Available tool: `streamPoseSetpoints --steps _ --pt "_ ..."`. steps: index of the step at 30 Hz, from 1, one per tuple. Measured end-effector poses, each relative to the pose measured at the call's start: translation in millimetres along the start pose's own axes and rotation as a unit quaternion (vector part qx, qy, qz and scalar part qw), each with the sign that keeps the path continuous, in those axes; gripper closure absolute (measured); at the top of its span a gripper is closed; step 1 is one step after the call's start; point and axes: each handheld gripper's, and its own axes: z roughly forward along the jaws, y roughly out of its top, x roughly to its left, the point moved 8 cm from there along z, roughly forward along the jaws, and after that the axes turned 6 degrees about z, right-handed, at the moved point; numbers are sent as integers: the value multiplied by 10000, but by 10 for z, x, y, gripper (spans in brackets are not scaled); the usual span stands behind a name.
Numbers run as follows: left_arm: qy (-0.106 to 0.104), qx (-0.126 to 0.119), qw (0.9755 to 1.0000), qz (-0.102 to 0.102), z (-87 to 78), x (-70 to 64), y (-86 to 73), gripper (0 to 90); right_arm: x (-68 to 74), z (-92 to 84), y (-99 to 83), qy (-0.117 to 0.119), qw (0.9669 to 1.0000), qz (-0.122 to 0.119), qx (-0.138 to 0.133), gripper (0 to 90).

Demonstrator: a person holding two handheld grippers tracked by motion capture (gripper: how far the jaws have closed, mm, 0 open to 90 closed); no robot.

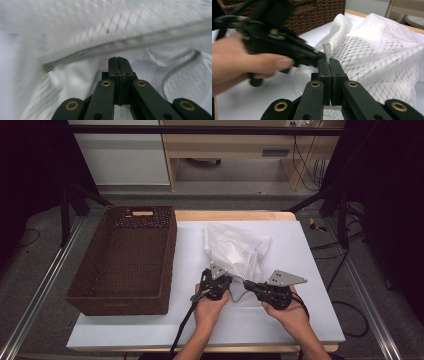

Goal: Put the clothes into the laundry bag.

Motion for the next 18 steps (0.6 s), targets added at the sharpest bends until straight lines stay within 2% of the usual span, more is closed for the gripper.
streamPoseSetpoints --steps 1,5,9,13,18 --pt "27 18 10000 21 -99 21 -36 900 -3 7 7 -1 10000 2 -12 896" --pt "60 96 9998 139 -266 59 -114 900 -9 21 26 9 10000 21 -35 896" --pt "161 177 9996 158 -305 140 -141 900 -16 16 35 26 10000 32 -56 896" --pt "288 195 9994 66 -300 236 -130 900 -11 2 43 33 10000 34 -80 896" --pt "419 275 9987 112 -358 281 -136 900 -14 -2 43 31 10000 39 -84 896"
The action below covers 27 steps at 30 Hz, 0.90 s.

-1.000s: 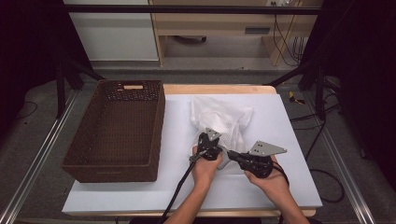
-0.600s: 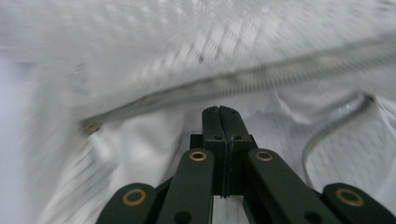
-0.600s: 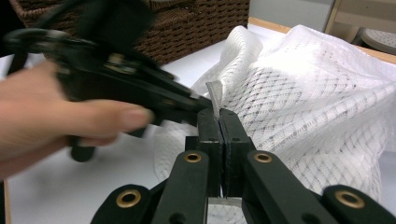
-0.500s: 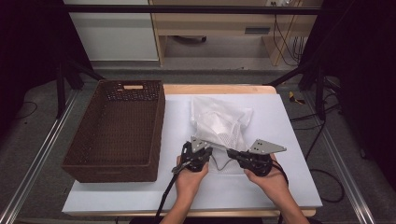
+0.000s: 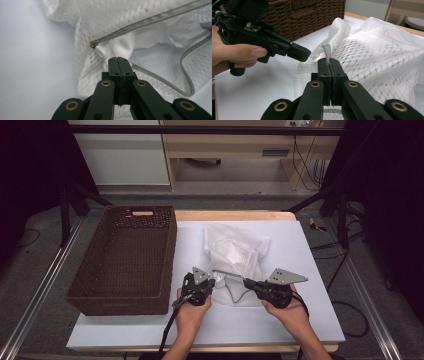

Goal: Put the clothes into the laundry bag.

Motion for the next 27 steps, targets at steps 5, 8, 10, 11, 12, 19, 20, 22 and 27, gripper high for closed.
streamPoseSetpoints --steps 5,8,10,11,12,19,20,22,27 --pt "146 276 9995 86 35 45 -55 900 11 -6 9 0 10000 -31 -7 896" --pt "179 396 9989 176 60 60 -102 900 11 -13 11 12 10000 -21 -13 896" --pt "162 384 9991 124 66 67 -110 900 10 -14 12 15 10000 -23 -10 896" --pt "158 394 9990 137 66 70 -112 900 10 -14 12 17 10000 -22 -8 896" --pt "155 391 9990 140 66 68 -111 900 10 -14 14 20 10000 -33 -15 896" --pt "100 655 9974 290 162 70 -126 900 19 -30 31 17 10000 -31 -42 896" --pt "59 679 9972 318 193 55 -116 900 21 -31 33 19 10000 -38 -44 896" --pt "-34 693 9969 369 258 9 -87 900 19 -35 38 26 10000 -42 -55 896" --pt "-186 654 9966 473 386 -140 24 900 27 -36 29 36 10000 -60 -38 896"
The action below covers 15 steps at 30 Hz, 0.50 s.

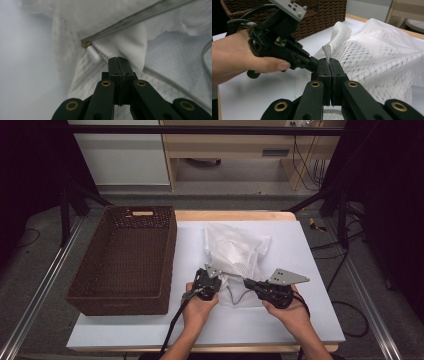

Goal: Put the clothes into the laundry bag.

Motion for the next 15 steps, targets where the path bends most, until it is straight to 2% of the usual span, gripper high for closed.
streamPoseSetpoints --steps 2,6,8,15 --pt "-24 -26 10000 87 44 -57 57 900 8 0 -2 -4 10000 1 16 896" --pt "-140 -157 9998 46 151 -112 183 900 19 8 -6 5 10000 -20 32 896" --pt "-142 -265 9995 95 211 -135 267 900 22 14 -12 7 10000 -26 43 896" --pt "-132 -445 9989 -98 352 -95 365 900 5 5 -32 0 10000 29 52 896"
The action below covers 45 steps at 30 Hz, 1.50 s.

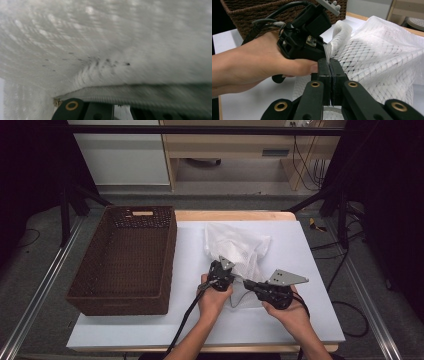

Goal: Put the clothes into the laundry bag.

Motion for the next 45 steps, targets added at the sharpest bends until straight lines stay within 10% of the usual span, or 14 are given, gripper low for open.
streamPoseSetpoints --steps 20,31,40,45 --pt "302 -202 9992 161 -662 98 -207 791 -14 9 -30 -45 10000 3 56 896" --pt "464 -397 9972 434 -470 81 -98 524 -17 12 5 -18 10000 41 -6 896" --pt "696 -508 9950 515 -502 152 -42 873 -33 -13 13 -31 10000 35 -29 896" --pt "690 -428 9954 512 -767 170 -84 881 -39 5 3 -72 10000 -45 37 895"
